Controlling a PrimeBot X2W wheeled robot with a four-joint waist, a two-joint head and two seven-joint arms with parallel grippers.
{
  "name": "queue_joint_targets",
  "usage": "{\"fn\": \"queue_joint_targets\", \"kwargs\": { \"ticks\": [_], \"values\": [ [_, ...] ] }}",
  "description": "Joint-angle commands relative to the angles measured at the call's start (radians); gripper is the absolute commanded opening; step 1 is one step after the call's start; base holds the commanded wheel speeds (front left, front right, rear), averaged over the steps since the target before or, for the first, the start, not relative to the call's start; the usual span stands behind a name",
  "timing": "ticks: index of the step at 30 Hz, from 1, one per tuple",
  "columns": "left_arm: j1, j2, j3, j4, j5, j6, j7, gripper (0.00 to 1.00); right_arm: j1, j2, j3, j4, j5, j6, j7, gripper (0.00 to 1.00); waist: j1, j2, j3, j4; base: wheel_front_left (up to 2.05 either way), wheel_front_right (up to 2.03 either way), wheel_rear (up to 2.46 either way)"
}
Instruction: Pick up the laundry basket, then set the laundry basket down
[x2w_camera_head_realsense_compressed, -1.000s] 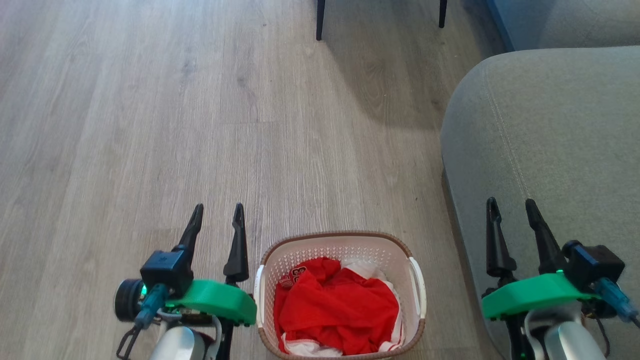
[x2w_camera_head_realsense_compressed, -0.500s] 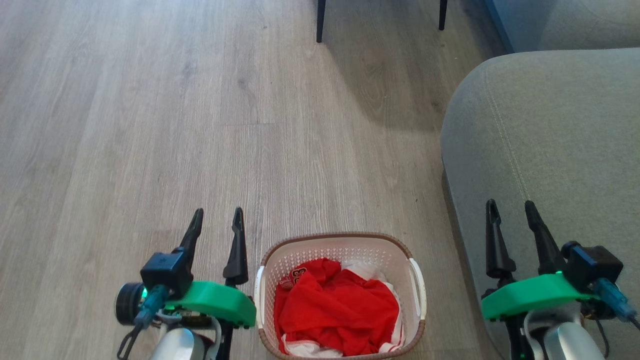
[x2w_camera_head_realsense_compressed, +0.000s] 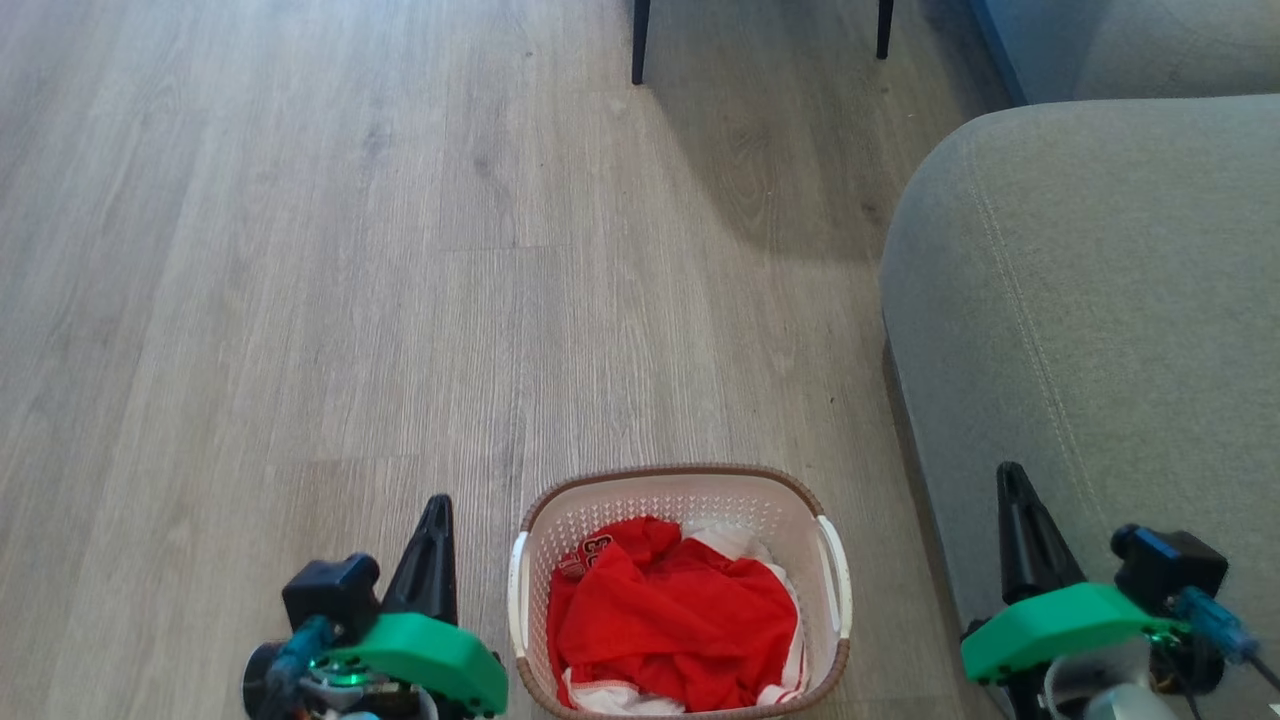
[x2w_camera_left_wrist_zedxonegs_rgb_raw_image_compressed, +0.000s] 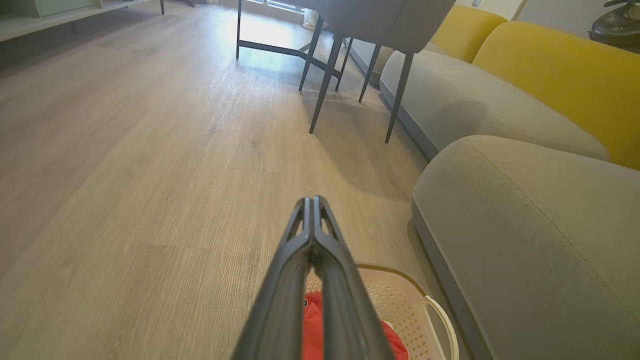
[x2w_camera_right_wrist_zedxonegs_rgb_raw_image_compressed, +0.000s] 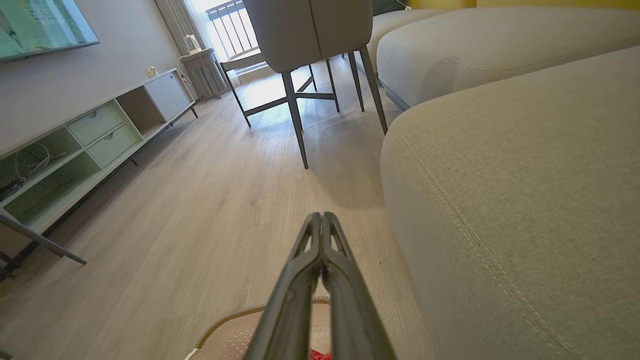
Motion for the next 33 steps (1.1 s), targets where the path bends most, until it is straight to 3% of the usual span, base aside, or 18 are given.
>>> {"fn": "queue_joint_targets", "kwargs": {
  "ticks": [1, 33],
  "values": [
    [-0.047, 0.003, 0.018, -0.03, -0.032, -0.006, 0.008, 0.0, -0.035, -0.006, -0.005, -0.028, 0.032, 0.001, 0.006, 0.0, 0.0, 0.0, 0.0, 0.0, 0.0, 0.0, 0.0],
    [-0.075, 0.018, 0.102, -0.012, -0.374, -0.062, 0.083, 0.0, -0.066, -0.02, -0.033, 0.004, 0.365, 0.002, 0.081, 0.0, 0.0, 0.0, -0.001, -0.007, 0.0, 0.0, 0.0]
  ]
}}
